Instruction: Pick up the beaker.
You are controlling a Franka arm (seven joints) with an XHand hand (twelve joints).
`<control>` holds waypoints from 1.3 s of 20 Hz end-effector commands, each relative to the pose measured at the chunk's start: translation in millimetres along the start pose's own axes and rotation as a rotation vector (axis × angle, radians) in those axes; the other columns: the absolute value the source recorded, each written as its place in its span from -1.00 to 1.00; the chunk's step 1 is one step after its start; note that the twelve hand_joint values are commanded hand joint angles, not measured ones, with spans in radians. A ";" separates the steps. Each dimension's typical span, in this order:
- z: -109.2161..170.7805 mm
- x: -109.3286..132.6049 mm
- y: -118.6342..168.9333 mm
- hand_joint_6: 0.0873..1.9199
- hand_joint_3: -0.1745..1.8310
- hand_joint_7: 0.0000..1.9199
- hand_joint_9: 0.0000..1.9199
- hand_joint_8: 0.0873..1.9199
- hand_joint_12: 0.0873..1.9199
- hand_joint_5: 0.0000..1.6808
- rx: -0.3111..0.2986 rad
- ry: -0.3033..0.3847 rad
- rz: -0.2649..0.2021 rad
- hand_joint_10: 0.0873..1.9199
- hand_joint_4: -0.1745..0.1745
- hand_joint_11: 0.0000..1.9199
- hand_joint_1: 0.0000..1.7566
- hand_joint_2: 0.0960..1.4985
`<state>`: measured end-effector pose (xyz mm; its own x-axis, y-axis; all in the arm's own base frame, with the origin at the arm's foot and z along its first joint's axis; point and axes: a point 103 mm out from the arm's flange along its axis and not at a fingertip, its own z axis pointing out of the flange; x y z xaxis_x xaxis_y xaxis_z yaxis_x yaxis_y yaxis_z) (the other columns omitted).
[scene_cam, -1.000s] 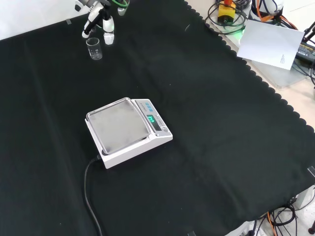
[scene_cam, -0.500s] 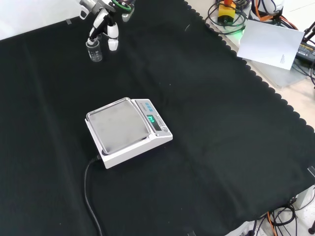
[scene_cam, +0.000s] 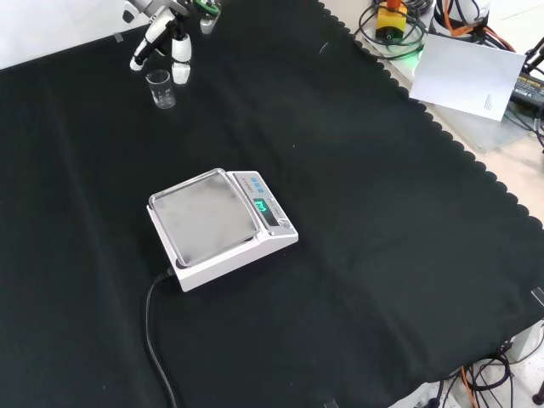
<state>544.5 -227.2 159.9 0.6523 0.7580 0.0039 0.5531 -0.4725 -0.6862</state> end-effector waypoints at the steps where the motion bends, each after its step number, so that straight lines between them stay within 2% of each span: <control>1: 7.0 11.4 3.3 -1.00 -1.00 -0.99 -1.00 -1.00 0.54 -0.98 0.017 -0.013 -0.020 -0.61 0.15 -0.94 -0.07 0.13; 6: 20.7 17.5 11.2 -1.00 -1.00 -0.91 -1.00 -0.97 0.49 -0.82 0.051 -0.025 -0.037 -0.16 0.13 -0.73 -0.03 0.13; 9: 25.0 21.6 14.3 -1.00 -1.00 -0.94 -0.89 -0.64 0.44 -0.67 0.036 -0.032 -0.045 -0.10 0.07 -0.60 0.01 0.15; 11: 24.8 24.1 14.4 -0.97 -1.00 -0.84 -0.66 -0.44 0.33 -0.45 -0.017 -0.039 -0.041 -0.12 -0.10 -0.35 0.12 0.21; 12: 24.0 25.5 14.4 -0.87 -1.00 -0.75 -0.49 -0.35 0.22 -0.31 -0.042 -0.054 -0.038 -0.16 -0.26 -0.16 0.20 0.25; 14: 22.4 27.8 14.0 -0.48 -1.00 -0.58 -0.18 -0.20 -0.03 -0.19 -0.086 -0.069 -0.034 -0.29 -0.69 0.18 0.35 0.31; 15: 21.6 28.7 13.5 -0.33 -1.00 -0.51 -0.09 -0.16 -0.13 -0.16 -0.110 -0.075 -0.031 -0.32 -0.84 0.24 0.41 0.33; 17: 19.4 29.7 11.8 -0.06 -0.93 -0.38 -0.02 -0.01 -0.15 0.03 -0.162 -0.074 -0.034 -0.17 -0.97 0.19 0.37 0.45; 19: 17.2 29.8 9.0 0.14 -0.86 -0.28 -0.16 0.12 0.07 0.01 -0.204 -0.084 -0.032 0.12 -1.00 0.09 0.62 0.45; 20: 15.7 29.2 7.2 0.13 -0.85 -0.24 -0.12 0.16 0.04 0.04 -0.211 -0.084 -0.035 0.17 -1.00 0.13 0.67 0.44; 22: 10.1 29.2 0.7 0.06 -0.85 -0.18 -0.04 0.15 -0.17 0.10 -0.231 -0.107 -0.044 0.25 -1.00 0.23 0.70 0.41; 24: 0.4 29.7 -8.7 0.02 -0.95 -0.15 -0.01 0.13 -0.35 0.13 -0.252 -0.141 -0.056 0.32 -1.00 0.30 0.71 0.47; 26: -12.9 29.5 -21.0 0.00 -0.99 -0.13 0.04 0.11 -0.25 0.14 -0.259 -0.189 -0.067 0.24 -1.00 0.26 0.71 0.48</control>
<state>553.5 -200.4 144.8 0.5870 0.8087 -0.0385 0.6548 -0.5022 -0.5647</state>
